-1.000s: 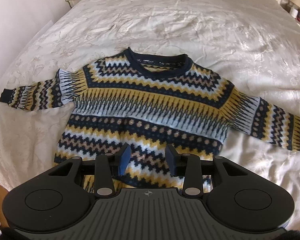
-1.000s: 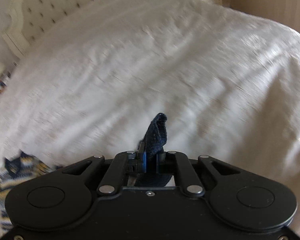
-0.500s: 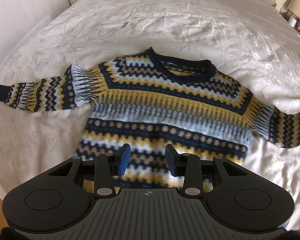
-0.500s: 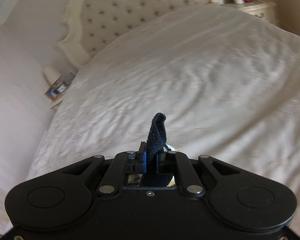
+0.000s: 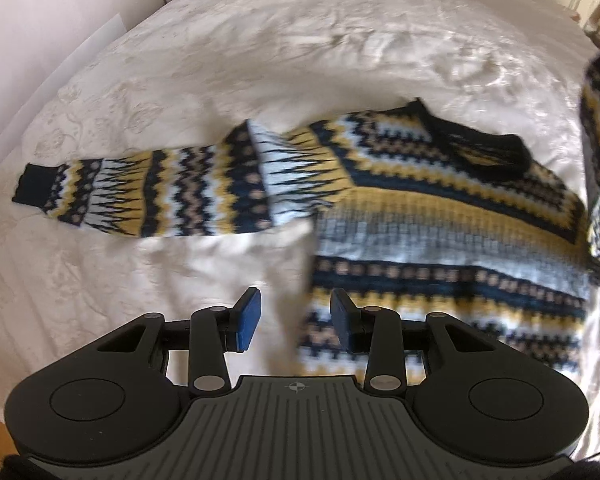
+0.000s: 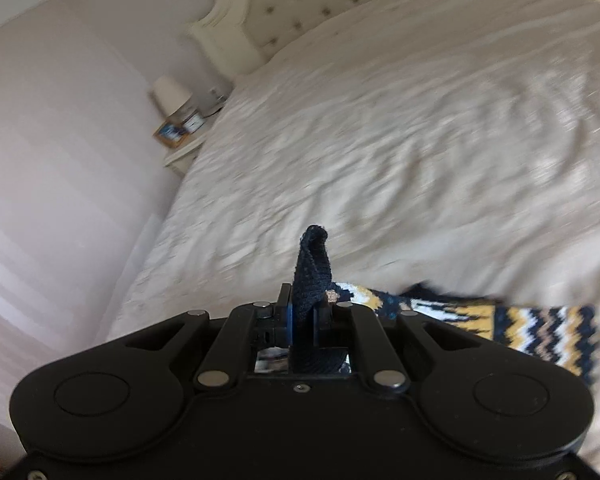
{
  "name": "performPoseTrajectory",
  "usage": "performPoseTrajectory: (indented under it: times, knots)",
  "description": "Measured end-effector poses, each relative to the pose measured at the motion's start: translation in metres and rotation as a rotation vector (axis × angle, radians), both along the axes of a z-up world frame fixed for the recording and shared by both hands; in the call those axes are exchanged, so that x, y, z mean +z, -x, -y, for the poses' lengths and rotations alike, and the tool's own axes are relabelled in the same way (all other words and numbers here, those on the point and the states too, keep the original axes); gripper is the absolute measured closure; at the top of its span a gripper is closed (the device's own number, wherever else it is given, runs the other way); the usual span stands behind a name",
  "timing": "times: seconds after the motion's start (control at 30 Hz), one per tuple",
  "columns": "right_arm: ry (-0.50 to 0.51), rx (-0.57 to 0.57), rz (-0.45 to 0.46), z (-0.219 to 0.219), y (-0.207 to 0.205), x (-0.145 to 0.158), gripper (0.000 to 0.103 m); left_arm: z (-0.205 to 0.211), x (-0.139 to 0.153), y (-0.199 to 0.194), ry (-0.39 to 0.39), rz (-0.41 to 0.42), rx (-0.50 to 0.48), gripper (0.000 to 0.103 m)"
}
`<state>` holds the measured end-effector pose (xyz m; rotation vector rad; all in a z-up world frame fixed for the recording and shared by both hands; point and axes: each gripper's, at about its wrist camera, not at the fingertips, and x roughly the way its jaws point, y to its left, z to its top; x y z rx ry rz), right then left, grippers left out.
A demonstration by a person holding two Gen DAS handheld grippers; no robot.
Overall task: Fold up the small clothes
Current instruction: 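Lift the cuff with the right gripper and fold the sleeve across the sweater body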
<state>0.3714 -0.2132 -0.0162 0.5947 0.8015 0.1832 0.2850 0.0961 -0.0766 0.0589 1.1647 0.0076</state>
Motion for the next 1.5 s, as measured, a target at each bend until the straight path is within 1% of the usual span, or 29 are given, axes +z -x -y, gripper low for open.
performPoseTrajectory:
  times: [0.17,0.37,0.47,0.53,0.57,0.6,0.63,0.77,0.83,0.87,0.9,0.93,0.97,1.07,1.2,1.33,1.5]
  knots:
    - [-0.018,0.068,-0.033,-0.075,-0.024,-0.029,0.088,-0.036,-0.004,-0.01,-0.021,0.004,-0.005,0.065]
    - [0.019,0.135,-0.105,-0.14,-0.042,-0.073,0.088,-0.073,-0.009,-0.018,-0.033,-0.006,0.033,0.065]
    - [0.027,0.153,-0.14,-0.164,-0.045,-0.089,0.088,-0.085,-0.012,-0.019,-0.033,-0.011,0.049,0.065]
    - [0.016,0.157,-0.154,-0.177,-0.045,-0.098,0.087,-0.09,-0.013,-0.018,-0.032,-0.017,0.053,0.065]
    - [0.011,0.159,-0.158,-0.183,-0.046,-0.102,0.084,-0.091,-0.014,-0.017,-0.032,-0.022,0.053,0.065]
    - [0.008,0.161,-0.159,-0.188,-0.045,-0.106,0.079,-0.092,-0.015,-0.017,-0.031,-0.026,0.052,0.065]
    - [0.004,0.164,-0.16,-0.192,-0.045,-0.109,0.077,-0.093,-0.016,-0.018,-0.031,-0.029,0.05,0.065]
    - [-0.042,0.186,-0.163,-0.204,-0.042,-0.12,0.075,-0.095,-0.019,-0.018,-0.026,-0.036,0.047,0.065]
    - [-0.063,0.2,-0.149,-0.203,-0.037,-0.119,0.075,-0.095,-0.021,-0.02,-0.021,-0.038,0.049,0.065]
    - [-0.074,0.202,-0.14,-0.202,-0.034,-0.118,0.072,-0.094,-0.021,-0.02,-0.018,-0.038,0.047,0.065]
    - [-0.08,0.198,-0.134,-0.199,-0.032,-0.116,0.061,-0.093,-0.022,-0.021,-0.015,-0.038,0.044,0.065]
    - [-0.087,0.191,-0.128,-0.195,-0.029,-0.114,0.057,-0.091,-0.022,-0.022,-0.014,-0.038,0.039,0.065]
    - [-0.091,0.181,-0.121,-0.19,-0.026,-0.111,0.056,-0.089,-0.023,-0.024,-0.013,-0.036,0.033,0.065]
    - [-0.077,0.148,-0.105,-0.172,-0.015,-0.102,0.056,-0.079,-0.024,-0.032,-0.009,-0.028,0.013,0.065]
    - [-0.019,0.075,-0.113,-0.137,0.007,-0.098,0.056,-0.052,-0.022,-0.049,0.003,0.008,-0.036,0.065]
    - [0.024,-0.014,-0.161,-0.094,0.032,-0.105,0.056,-0.011,-0.021,-0.068,0.015,0.063,-0.108,0.065]
    - [0.063,-0.124,-0.224,-0.033,0.06,-0.12,0.056,0.049,-0.034,-0.094,0.013,0.099,-0.201,0.065]
